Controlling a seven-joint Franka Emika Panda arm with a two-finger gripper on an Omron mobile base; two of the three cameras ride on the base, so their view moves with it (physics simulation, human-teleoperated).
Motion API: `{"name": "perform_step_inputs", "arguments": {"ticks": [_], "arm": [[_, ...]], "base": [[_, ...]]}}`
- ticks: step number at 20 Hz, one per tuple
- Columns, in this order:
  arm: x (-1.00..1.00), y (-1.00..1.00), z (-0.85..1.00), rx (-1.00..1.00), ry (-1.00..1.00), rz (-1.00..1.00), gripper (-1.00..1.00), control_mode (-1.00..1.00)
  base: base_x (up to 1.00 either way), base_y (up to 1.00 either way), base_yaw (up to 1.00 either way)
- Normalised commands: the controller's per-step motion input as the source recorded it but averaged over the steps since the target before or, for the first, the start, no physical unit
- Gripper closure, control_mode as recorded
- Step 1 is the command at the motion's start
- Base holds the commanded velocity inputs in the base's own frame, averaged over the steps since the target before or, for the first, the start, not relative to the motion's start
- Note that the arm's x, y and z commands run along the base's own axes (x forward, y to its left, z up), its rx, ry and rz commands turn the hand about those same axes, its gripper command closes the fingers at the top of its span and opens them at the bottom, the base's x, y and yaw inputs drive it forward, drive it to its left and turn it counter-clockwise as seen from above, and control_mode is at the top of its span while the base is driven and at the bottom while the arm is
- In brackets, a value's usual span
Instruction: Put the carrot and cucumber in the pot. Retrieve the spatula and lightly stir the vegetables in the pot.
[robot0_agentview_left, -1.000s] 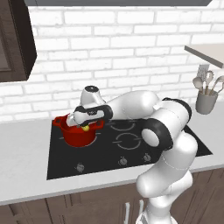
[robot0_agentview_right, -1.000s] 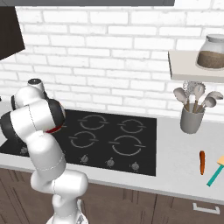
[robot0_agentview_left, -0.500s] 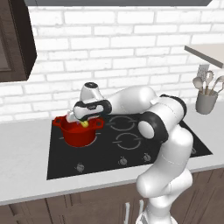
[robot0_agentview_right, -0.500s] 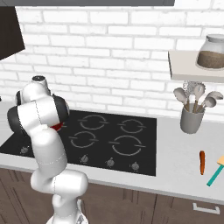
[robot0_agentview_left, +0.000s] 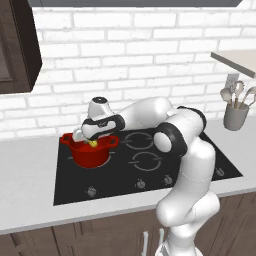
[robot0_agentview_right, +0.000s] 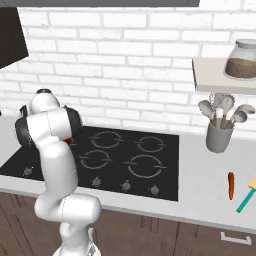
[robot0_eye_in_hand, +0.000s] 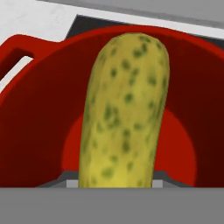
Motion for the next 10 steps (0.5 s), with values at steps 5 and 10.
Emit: {"name": "perform_step_inputs", "arguments": {"ticks": [5,10], "arm": [[0.09,0.07,-0.17,0.0,0.0,0.0,1.0,-1.0],[0.09,0.05,-0.15,0.0,0.0,0.0,1.0,-1.0]], "base": [[0.0,0.0,0.0],[0.0,0.0,0.0]]}}
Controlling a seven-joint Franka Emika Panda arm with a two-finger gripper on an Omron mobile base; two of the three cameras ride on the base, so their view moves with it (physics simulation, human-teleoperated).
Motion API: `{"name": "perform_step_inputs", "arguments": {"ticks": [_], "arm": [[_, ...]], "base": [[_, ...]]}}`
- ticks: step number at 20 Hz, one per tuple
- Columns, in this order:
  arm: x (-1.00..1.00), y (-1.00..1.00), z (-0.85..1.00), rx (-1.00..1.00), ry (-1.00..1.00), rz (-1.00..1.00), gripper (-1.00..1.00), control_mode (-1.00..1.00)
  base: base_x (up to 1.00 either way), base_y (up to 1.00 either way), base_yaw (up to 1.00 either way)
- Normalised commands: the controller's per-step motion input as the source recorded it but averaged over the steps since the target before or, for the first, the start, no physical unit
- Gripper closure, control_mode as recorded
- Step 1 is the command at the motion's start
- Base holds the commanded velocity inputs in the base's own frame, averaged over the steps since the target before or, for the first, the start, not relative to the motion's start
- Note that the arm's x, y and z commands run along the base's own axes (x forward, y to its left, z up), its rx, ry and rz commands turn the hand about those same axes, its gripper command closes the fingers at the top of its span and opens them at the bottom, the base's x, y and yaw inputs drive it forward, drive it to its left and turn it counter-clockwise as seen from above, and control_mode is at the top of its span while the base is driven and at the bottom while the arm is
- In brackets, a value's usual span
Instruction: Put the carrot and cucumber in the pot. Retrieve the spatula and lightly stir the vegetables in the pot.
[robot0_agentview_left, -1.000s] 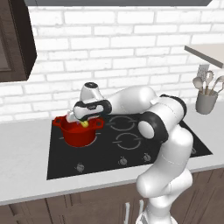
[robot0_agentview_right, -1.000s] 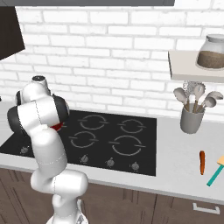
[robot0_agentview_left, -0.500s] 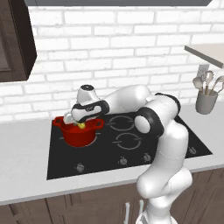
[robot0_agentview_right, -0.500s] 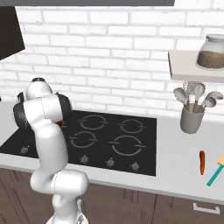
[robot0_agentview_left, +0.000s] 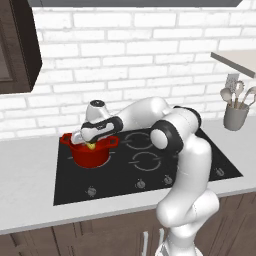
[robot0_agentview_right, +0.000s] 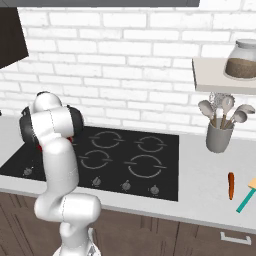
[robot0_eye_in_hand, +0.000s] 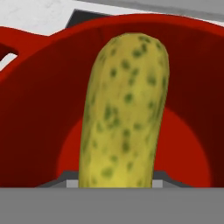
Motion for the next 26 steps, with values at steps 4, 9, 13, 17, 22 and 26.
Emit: {"name": "perform_step_inputs", "arguments": {"ticks": [4,9,13,17,22,26], "arm": [[0.15,0.04,-0.1,0.0,0.0,0.0,1.0,-1.0],[0.14,0.05,-0.09,0.0,0.0,0.0,1.0,-1.0],[0.09,0.04,-0.17,0.0,0.0,0.0,1.0,-1.0],[0.0,0.03,-0.17,0.0,0.0,0.0,1.0,-1.0],[-0.07,0.09,-0.02,0.0,0.0,0.0,-1.0,-1.0],[-0.11,0.0,0.0,0.0,-0.02,0.0,-1.0,-1.0]], "base": [[0.0,0.0,0.0],[0.0,0.0,0.0],[0.0,0.0,0.0],[0.0,0.0,0.0],[0.0,0.0,0.0],[0.0,0.0,0.0]]}}
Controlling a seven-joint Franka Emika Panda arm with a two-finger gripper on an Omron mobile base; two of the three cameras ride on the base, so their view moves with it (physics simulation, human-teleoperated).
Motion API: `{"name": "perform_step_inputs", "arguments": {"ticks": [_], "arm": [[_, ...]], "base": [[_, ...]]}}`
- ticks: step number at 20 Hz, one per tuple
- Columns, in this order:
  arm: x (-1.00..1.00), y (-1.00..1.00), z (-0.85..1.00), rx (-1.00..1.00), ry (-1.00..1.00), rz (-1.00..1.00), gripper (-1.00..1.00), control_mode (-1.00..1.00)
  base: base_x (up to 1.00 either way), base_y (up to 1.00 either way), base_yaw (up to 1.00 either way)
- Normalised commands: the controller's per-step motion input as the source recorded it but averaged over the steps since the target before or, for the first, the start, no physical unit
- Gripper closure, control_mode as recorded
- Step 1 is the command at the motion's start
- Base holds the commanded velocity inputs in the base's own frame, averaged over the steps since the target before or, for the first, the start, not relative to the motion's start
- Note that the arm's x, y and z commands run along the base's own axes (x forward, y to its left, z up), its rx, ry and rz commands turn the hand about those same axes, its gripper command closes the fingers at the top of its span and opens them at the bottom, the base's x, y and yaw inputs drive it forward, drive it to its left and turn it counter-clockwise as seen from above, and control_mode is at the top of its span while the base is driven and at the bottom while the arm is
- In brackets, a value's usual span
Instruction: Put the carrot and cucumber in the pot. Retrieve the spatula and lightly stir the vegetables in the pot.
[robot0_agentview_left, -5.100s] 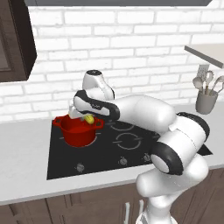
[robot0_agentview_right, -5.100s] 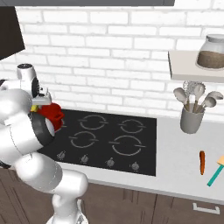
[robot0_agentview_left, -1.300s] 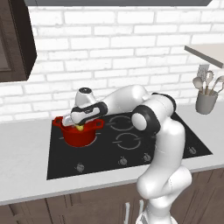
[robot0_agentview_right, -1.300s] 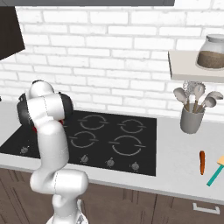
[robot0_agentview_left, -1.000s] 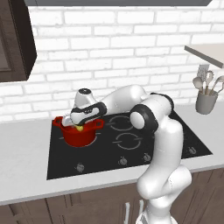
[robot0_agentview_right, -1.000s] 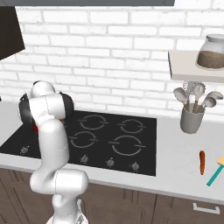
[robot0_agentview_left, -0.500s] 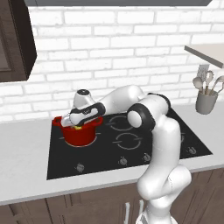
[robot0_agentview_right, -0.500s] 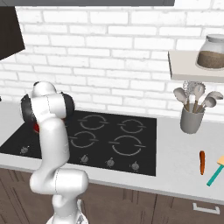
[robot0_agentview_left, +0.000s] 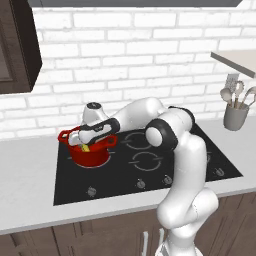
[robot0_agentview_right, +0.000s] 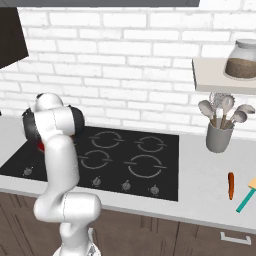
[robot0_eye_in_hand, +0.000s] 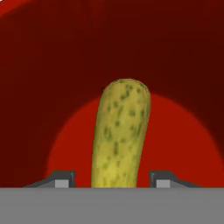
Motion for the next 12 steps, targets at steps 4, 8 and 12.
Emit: {"name": "perform_step_inputs", "arguments": {"ticks": [4,8,12], "arm": [[-0.06,-0.01,0.0,0.0,-0.01,0.0,-1.0,-1.0],[-0.11,-0.07,0.03,0.0,-0.01,0.0,-1.0,-1.0],[-0.34,-0.17,0.28,0.0,0.0,-0.01,-1.0,-1.0]], "base": [[0.0,0.0,0.0],[0.0,0.0,0.0],[0.0,0.0,0.0]]}}
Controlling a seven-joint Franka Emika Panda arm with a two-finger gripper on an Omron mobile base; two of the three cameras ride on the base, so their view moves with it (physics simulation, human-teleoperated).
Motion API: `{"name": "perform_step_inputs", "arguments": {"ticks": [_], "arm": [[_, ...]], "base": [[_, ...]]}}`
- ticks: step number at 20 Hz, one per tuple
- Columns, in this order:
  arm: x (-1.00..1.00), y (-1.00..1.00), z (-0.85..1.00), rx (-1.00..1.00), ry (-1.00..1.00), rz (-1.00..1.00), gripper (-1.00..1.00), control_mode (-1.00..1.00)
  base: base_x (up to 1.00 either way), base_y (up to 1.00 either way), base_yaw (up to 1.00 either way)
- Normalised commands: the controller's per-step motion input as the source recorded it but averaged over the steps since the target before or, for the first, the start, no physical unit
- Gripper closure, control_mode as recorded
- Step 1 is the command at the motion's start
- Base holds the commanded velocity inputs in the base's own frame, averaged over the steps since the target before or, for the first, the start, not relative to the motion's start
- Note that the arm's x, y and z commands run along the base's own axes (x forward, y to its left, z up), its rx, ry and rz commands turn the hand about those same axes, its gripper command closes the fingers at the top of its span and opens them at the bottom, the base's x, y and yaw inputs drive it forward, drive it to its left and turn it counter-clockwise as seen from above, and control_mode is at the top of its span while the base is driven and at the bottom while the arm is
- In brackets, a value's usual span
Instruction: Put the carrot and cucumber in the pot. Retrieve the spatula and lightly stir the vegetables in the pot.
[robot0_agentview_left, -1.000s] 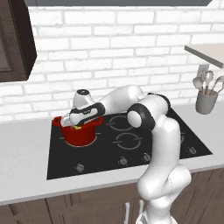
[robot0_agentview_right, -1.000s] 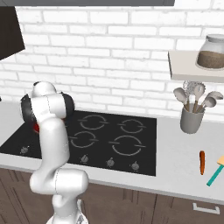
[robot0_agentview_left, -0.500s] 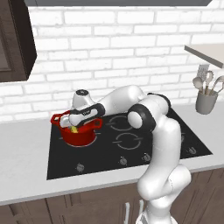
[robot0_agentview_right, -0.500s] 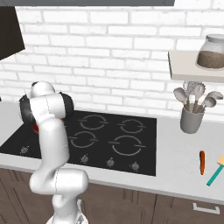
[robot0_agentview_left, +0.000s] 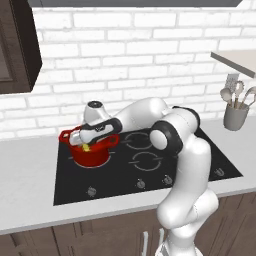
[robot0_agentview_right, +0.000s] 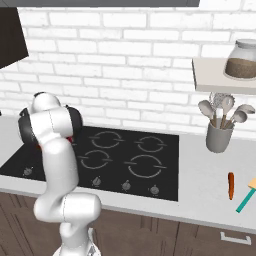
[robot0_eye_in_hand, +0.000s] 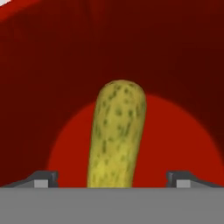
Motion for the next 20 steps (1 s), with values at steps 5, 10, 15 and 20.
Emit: {"name": "perform_step_inputs", "arguments": {"ticks": [5,10,15,20], "arm": [[-0.08,-0.17,0.25,0.0,0.01,-0.03,-1.0,-1.0],[0.07,-0.16,-0.11,0.0,0.0,0.0,-1.0,-1.0],[0.39,0.01,-0.12,0.0,0.01,0.0,-1.0,-1.0],[-0.37,0.0,-0.02,0.01,0.0,0.0,-1.0,-1.0]], "base": [[0.0,0.0,0.0],[0.0,0.0,0.0],[0.0,0.0,0.0],[0.0,0.0,0.0]]}}
